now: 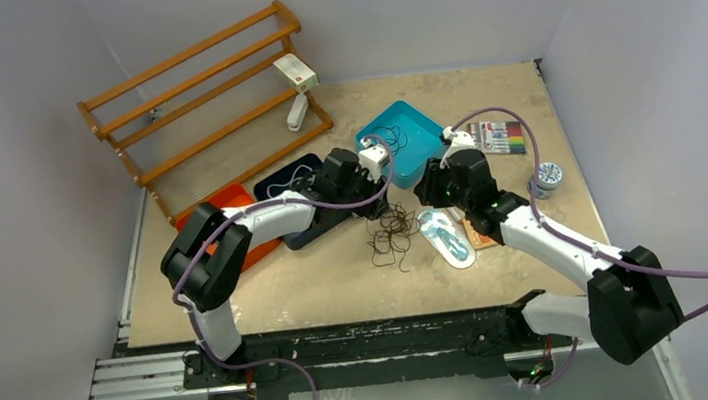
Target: Untangle the cables
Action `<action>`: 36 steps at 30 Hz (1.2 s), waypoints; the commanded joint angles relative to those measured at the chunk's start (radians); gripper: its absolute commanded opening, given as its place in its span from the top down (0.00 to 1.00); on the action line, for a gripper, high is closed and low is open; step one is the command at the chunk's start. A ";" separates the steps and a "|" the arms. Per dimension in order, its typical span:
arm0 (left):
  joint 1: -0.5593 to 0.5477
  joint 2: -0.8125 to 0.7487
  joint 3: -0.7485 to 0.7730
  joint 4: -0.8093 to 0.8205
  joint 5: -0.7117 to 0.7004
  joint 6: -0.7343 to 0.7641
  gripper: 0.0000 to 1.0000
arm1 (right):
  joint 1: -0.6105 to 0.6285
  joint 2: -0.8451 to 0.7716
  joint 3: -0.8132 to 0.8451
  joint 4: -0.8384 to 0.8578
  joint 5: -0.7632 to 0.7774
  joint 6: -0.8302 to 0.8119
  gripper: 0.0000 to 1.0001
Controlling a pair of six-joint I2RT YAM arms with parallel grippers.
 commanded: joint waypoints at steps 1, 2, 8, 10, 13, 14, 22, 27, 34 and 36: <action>-0.003 0.005 0.047 0.066 0.039 0.017 0.59 | -0.003 -0.034 0.008 0.008 -0.011 -0.004 0.62; -0.003 0.004 0.046 0.066 0.042 0.017 0.62 | -0.003 -0.034 0.009 0.008 -0.011 -0.003 0.62; -0.004 -0.007 0.043 0.093 0.057 -0.004 0.85 | -0.003 -0.031 0.004 0.019 -0.025 -0.004 0.62; -0.005 -0.020 0.040 0.100 0.056 -0.013 0.94 | -0.003 -0.033 0.002 0.027 -0.033 -0.005 0.62; -0.005 -0.052 0.026 0.112 0.045 -0.025 1.00 | -0.003 -0.058 -0.016 0.070 -0.057 -0.009 0.61; -0.005 -0.065 0.021 0.114 0.038 -0.030 1.00 | -0.003 -0.067 -0.023 0.086 -0.067 -0.010 0.60; -0.007 -0.182 0.009 0.079 0.011 -0.054 1.00 | -0.003 -0.143 -0.084 0.220 -0.116 -0.049 0.55; -0.008 -0.245 0.040 -0.004 -0.012 -0.050 1.00 | -0.003 -0.154 -0.113 0.287 -0.147 -0.076 0.53; -0.016 -0.280 0.080 -0.076 -0.012 -0.051 1.00 | -0.004 -0.131 -0.140 0.404 -0.206 -0.115 0.49; -0.019 -0.285 0.089 -0.087 -0.017 -0.055 1.00 | -0.004 -0.116 -0.148 0.451 -0.224 -0.114 0.48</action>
